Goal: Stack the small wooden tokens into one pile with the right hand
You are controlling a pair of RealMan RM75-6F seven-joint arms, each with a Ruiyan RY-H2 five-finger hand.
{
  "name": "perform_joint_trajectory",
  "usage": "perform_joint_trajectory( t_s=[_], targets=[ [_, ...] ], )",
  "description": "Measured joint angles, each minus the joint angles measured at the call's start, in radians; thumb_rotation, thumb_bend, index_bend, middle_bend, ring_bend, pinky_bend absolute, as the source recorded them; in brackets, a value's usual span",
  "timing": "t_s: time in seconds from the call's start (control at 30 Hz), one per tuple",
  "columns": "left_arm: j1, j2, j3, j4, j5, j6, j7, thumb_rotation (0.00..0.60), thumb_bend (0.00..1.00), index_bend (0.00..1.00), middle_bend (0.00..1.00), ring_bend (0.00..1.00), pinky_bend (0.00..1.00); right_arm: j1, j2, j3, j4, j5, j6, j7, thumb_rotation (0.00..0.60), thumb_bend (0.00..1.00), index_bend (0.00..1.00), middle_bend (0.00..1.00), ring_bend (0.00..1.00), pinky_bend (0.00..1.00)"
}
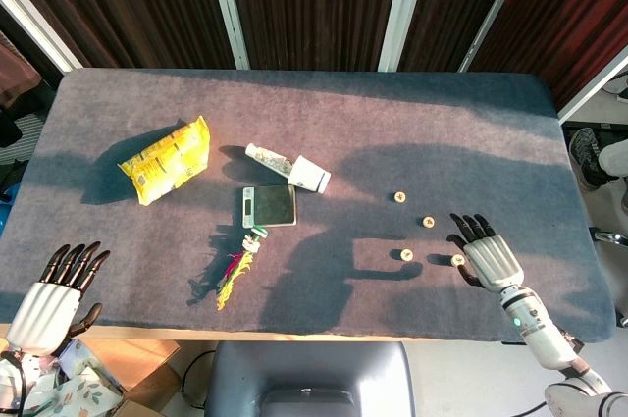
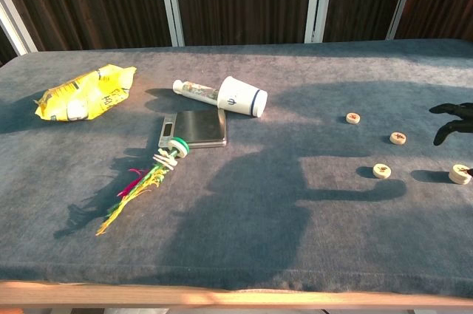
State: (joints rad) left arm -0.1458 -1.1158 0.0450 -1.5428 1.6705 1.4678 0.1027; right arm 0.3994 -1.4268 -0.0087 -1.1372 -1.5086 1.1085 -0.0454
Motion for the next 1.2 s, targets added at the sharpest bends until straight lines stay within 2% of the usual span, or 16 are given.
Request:
perform_joint_trajectory(
  t_s=[0.2, 0.5, 0.7, 1.2],
  targets=[
    [-0.003, -0.001, -0.001, 0.0, -0.003, -0.007, 0.004, 0.6, 0.36, 0.0, 0.0, 0.0, 0.04, 0.03, 0.005, 0.026, -0.049, -0.007, 0.002, -0.013, 0.6, 0.52, 0.42, 0.0, 0.0, 0.0],
    [-0.004, 0.003, -0.003, 0.002, -0.008, -0.008, -0.004, 0.6, 0.36, 0.0, 0.0, 0.0, 0.04, 0.099, -0.067, 0.05, -0.058, 0.029, -0.107, -0.085, 0.6, 0.52, 0.44, 0.0, 0.0, 0.0],
    [-0.006, 0.004, -0.004, 0.001, -0.009, -0.01, -0.01, 0.6, 0.36, 0.0, 0.0, 0.0, 0.04, 0.118, -0.103, 0.049, -0.037, 0.042, -0.134, -0.106, 0.6, 0.52, 0.46, 0.0, 0.0, 0.0],
    [-0.004, 0.006, -0.002, 0.001, -0.007, -0.007, -0.009, 0.6, 0.36, 0.0, 0.0, 0.0, 0.04, 0.126, -0.116, 0.039, -0.024, 0.035, -0.129, -0.094, 0.6, 0.52, 0.52, 0.0, 0.0, 0.0]
  ],
)
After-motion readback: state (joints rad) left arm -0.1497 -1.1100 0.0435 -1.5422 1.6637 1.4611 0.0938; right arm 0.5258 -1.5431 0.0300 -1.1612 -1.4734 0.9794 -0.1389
